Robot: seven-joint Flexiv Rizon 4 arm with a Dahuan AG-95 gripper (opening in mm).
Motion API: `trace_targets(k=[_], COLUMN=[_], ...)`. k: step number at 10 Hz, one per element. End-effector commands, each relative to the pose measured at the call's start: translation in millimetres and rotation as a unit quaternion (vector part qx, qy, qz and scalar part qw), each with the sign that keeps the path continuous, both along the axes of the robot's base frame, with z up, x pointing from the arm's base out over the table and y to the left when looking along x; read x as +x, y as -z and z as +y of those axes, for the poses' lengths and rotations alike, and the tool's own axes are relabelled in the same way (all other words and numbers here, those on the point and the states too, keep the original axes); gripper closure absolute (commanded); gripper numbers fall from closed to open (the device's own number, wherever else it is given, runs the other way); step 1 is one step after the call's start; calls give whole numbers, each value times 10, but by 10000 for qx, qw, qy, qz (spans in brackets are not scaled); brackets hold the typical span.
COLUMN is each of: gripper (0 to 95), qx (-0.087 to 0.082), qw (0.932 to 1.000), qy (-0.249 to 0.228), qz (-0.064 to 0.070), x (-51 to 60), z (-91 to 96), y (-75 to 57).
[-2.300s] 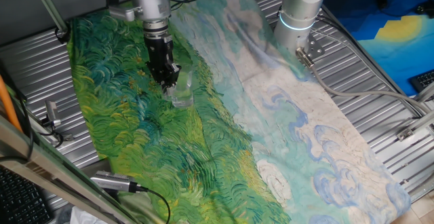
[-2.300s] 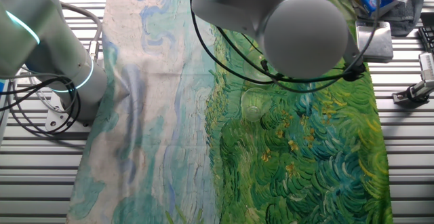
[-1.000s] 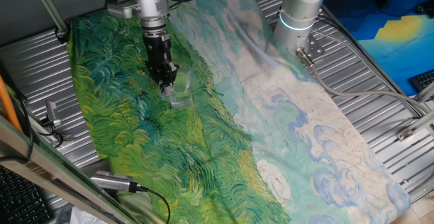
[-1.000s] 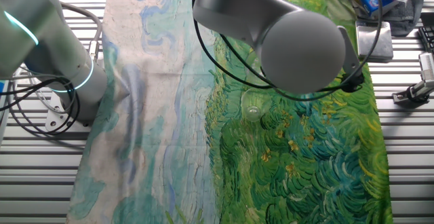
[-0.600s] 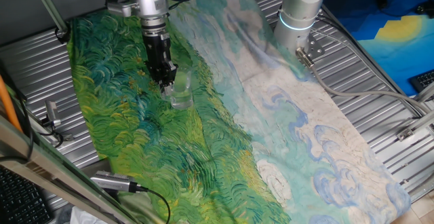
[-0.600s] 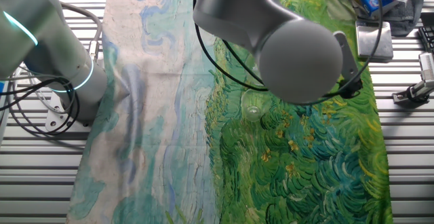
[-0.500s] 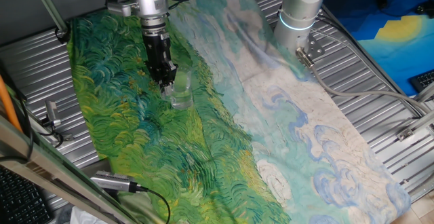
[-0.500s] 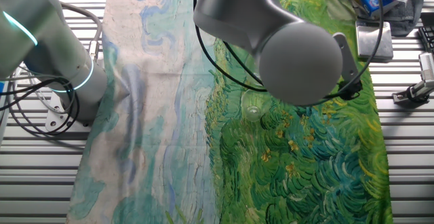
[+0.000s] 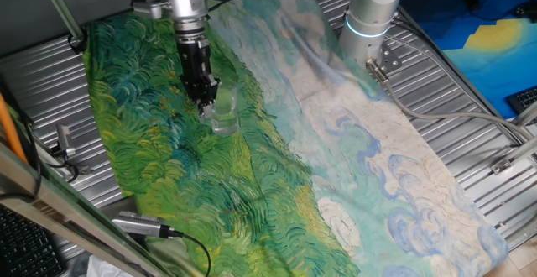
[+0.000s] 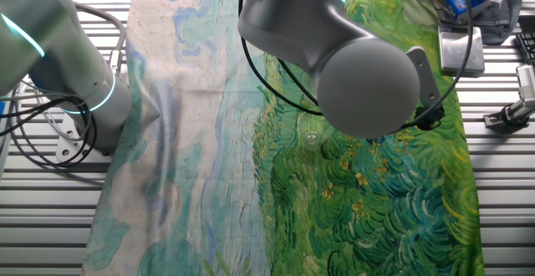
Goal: Pour the water from one cup into another empty cup
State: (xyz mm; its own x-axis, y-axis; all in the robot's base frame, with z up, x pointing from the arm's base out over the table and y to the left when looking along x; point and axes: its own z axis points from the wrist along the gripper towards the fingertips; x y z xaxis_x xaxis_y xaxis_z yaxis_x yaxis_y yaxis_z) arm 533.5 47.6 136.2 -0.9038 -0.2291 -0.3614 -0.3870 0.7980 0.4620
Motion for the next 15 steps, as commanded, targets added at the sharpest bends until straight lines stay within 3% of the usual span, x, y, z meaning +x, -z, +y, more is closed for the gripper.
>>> trace_targets(k=[1, 15], gripper=[950, 950], qx=[49, 377], qw=[10000, 9992], qy=[10, 147], qz=[1, 70], x=[-4, -20], z=[0, -31], y=[-10, -33])
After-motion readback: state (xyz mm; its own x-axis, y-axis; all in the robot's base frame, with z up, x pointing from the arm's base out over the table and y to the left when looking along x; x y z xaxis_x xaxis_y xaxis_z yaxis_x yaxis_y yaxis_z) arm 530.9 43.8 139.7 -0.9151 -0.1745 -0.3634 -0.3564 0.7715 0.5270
